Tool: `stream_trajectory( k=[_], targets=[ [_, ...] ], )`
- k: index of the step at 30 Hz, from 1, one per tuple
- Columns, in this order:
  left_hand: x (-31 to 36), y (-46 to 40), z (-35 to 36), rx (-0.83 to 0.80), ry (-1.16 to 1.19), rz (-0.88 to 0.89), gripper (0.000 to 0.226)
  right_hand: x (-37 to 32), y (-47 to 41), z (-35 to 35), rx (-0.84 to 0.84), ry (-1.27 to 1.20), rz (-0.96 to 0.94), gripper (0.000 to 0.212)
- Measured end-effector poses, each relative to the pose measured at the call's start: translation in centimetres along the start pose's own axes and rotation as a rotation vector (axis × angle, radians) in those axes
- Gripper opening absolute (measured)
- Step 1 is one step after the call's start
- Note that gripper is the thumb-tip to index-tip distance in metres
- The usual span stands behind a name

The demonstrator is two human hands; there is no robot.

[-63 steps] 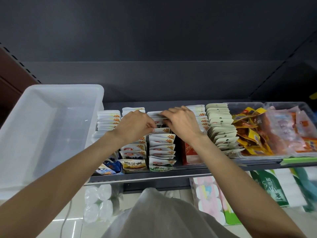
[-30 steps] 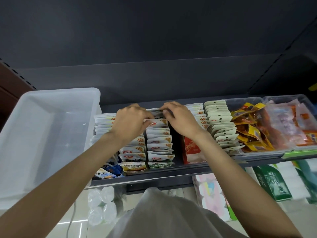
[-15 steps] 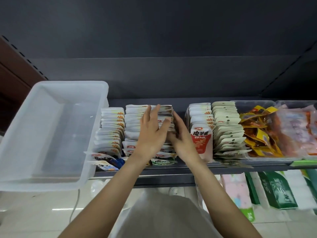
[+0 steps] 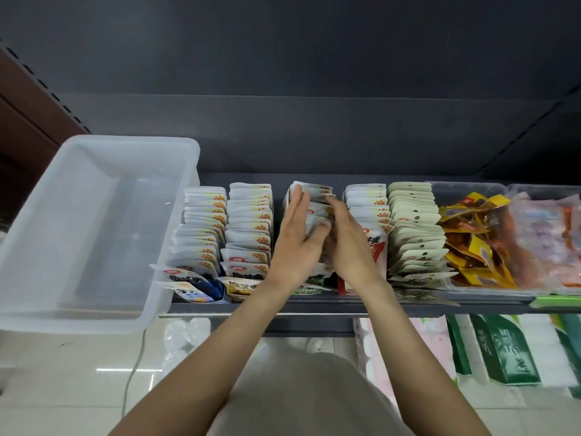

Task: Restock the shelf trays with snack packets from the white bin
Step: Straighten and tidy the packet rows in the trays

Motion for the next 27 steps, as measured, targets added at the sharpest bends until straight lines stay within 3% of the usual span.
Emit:
stream_trajectory(
  k=[4, 9, 12, 19, 23, 27],
  targets=[
    [-0.3, -0.2, 0.7, 0.052, -0.009, 0.002, 0.061, -0.2, 0.3, 0.0, -0.012, -0.058, 0.03, 0.056],
    [-0.9, 0.3, 0.6, 0.047, 0.162, -0.001, 0.066, -0.2, 1.3, 0.0, -0.031, -0.632, 0.214, 0.045],
    [-1.3, 0.8, 0.7, 0.083, 0.214, -0.01, 0.07, 0.6, 2.5, 0.8, -0.044, -0.832, 0.298, 0.045],
    [-1.6, 0.6, 0.7, 0.076, 0.198, -0.009, 0.071, 0.7, 2.9, 1.9, -0.065, -0.874, 0.288, 0.052],
    [-1.8, 0.7, 0.9, 0.093, 0.237, -0.022, 0.074, 0.4, 2.8, 1.8, -0.059, -0.894, 0.294, 0.043],
    [-1.5, 1.0, 1.5, 0.026, 0.427, -0.03, 0.068, 0.6, 3.1, 1.1, 0.021, -1.017, 0.295, 0.031]
  ],
)
Point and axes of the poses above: each hand's wrist, its own y-axis away from the middle knuckle, its own z-axis out of the palm, x = y × z, the point moved 4 cm from there along -y, towards the middle knuckle, and after that the axes turned 3 degrees about -x, right-handed, at the moved point
